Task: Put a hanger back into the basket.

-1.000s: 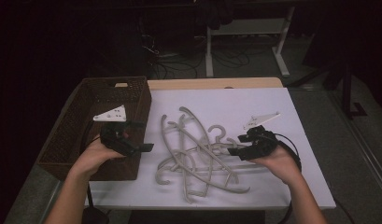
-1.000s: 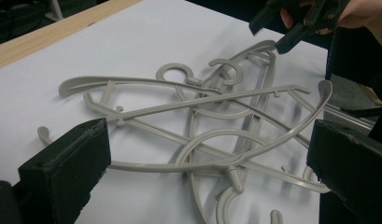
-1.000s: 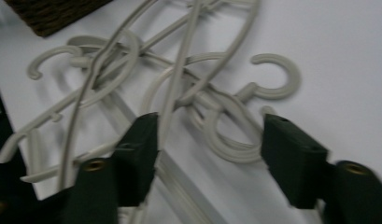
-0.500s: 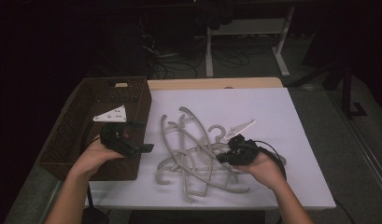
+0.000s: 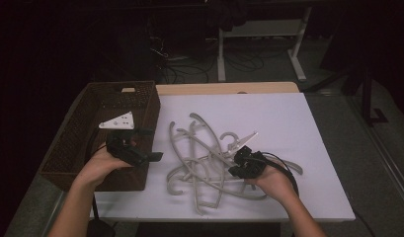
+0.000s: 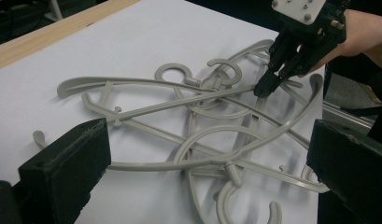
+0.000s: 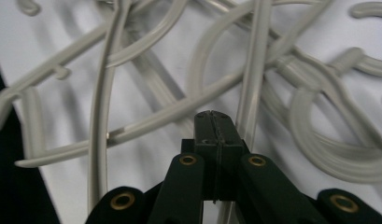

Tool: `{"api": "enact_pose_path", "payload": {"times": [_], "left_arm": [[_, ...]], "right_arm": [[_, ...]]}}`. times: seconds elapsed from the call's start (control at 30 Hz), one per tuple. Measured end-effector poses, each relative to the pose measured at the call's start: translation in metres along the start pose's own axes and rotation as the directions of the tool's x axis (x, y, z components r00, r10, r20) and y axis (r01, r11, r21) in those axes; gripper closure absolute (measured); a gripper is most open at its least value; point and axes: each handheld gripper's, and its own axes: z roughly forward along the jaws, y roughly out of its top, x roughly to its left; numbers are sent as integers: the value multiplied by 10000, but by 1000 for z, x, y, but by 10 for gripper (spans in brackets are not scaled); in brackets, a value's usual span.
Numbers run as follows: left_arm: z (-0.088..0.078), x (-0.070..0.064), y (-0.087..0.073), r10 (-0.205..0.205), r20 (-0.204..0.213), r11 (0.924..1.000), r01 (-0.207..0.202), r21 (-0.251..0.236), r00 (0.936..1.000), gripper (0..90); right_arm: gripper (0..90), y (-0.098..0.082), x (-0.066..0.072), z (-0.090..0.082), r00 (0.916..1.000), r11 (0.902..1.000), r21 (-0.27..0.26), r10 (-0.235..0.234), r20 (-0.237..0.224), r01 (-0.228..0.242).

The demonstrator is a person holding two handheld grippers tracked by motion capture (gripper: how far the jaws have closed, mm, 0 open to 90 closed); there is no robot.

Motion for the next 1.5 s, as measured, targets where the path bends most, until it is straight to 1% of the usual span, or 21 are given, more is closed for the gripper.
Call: {"api": "enact_pose_path", "payload": {"times": [0.07,0.2,0.33,0.4,0.43,0.47,0.5,0.6,0.63,0.7,0.73,0.83,0.87,0.9,1.07,1.1,1.17,1.23,1.43,1.47,1.5], "left_arm": [[0,0,0,1,-2,10000,-1,15,10000,0],[1,0,0,-28,6,10000,28,11,10000,0],[2,0,0,-23,21,10000,23,43,10000,0],[2,0,0,-17,22,10000,17,52,10000,0],[3,0,0,10,49,10000,-10,70,10000,0],[3,0,0,10,49,10000,-10,70,10000,0],[3,0,0,9,57,10000,-9,84,10000,0],[4,0,0,-7,73,9999,6,105,10000,0],[4,0,0,-14,68,9999,13,103,10000,0],[4,0,-1,-43,60,10000,42,90,10000,0],[4,0,-1,-43,52,10000,42,81,10000,0],[3,1,-1,-62,46,10000,61,63,10000,0],[3,1,-1,-62,46,10000,61,63,10000,0],[2,1,-1,-54,56,10000,54,41,10000,0],[2,1,-1,-66,54,10000,66,28,10000,0],[1,1,-1,-74,56,10000,74,22,10000,0],[1,1,-1,-73,55,10000,73,5,10000,0],[0,1,-1,-59,67,10000,59,-17,10000,0],[1,1,-1,-77,42,10000,77,16,10000,0],[1,1,-1,-58,40,10000,58,28,10000,0],[1,1,-1,-55,47,10000,55,31,10000,0]], "right_arm": [[893,-1,-4,-2,9993,10000,51,74,363,-76],[893,-3,-10,-5,9976,9999,15,161,677,-163],[893,-5,-21,-9,9902,9996,69,260,1375,-272],[893,-6,-23,-9,9889,9994,35,324,1453,-333],[893,-5,-30,-10,9836,9994,-2,353,1769,-358],[893,-5,-30,-10,9836,9994,-2,353,1769,-358],[893,-4,-36,-10,9798,9990,17,428,1954,-440],[893,-3,-44,-11,9766,9985,-14,536,2084,-546],[893,-2,-53,-11,9726,9977,-94,668,2225,-664],[893,-1,-56,-11,9714,9971,-117,754,2253,-747],[893,1,-64,-11,9682,9963,-131,857,2352,-850],[893,5,-76,-9,9639,9947,-162,1028,2457,-1020],[893,5,-76,-9,9639,9947,-162,1028,2457,-1020],[893,8,-83,-6,9630,9940,-191,1093,2465,-1079],[893,15,-93,1,9606,9933,-97,1138,2534,-1151],[894,18,-97,1,9586,9922,-260,1245,2560,-1219],[894,19,-97,0,9594,9914,-360,1310,2499,-1260],[893,20,-94,-7,9616,9891,-695,1426,2345,-1298],[894,2,-77,-31,9690,9841,-1193,1529,1940,-1314],[894,2,-77,-31,9690,9841,-1193,1529,1940,-1314],[894,-2,-75,-35,9714,9820,-1300,1592,1763,-1373]]}}
